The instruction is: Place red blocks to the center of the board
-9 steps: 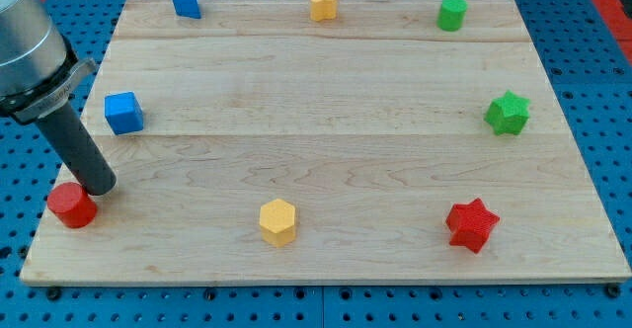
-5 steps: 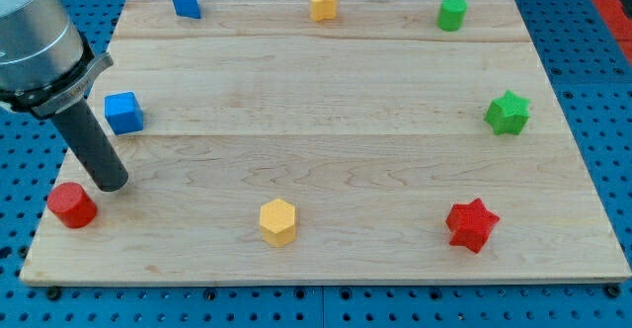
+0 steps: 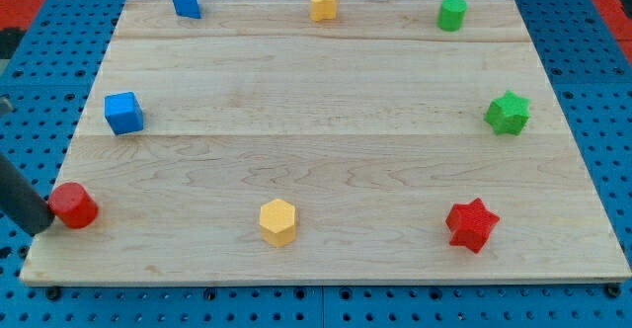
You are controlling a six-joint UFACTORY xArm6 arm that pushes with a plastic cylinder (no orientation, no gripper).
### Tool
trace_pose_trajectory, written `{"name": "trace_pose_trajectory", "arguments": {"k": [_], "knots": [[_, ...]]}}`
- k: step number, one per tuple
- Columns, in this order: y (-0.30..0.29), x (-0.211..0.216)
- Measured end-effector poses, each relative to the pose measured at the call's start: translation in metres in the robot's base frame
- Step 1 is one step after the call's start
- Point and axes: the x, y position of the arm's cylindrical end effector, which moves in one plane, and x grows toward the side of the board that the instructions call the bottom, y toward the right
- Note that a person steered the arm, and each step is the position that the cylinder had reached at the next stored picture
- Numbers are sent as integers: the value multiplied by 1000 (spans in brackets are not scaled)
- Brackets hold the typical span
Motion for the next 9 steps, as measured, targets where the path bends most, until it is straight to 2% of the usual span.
{"name": "trace_pose_trajectory", "arguments": {"k": [1, 2, 3, 4, 5, 6, 7, 8, 9], "knots": [[64, -50], [163, -89], [224, -119], [257, -108], [311, -122], [302, -151], [345, -133], [455, -72], [511, -2]]}}
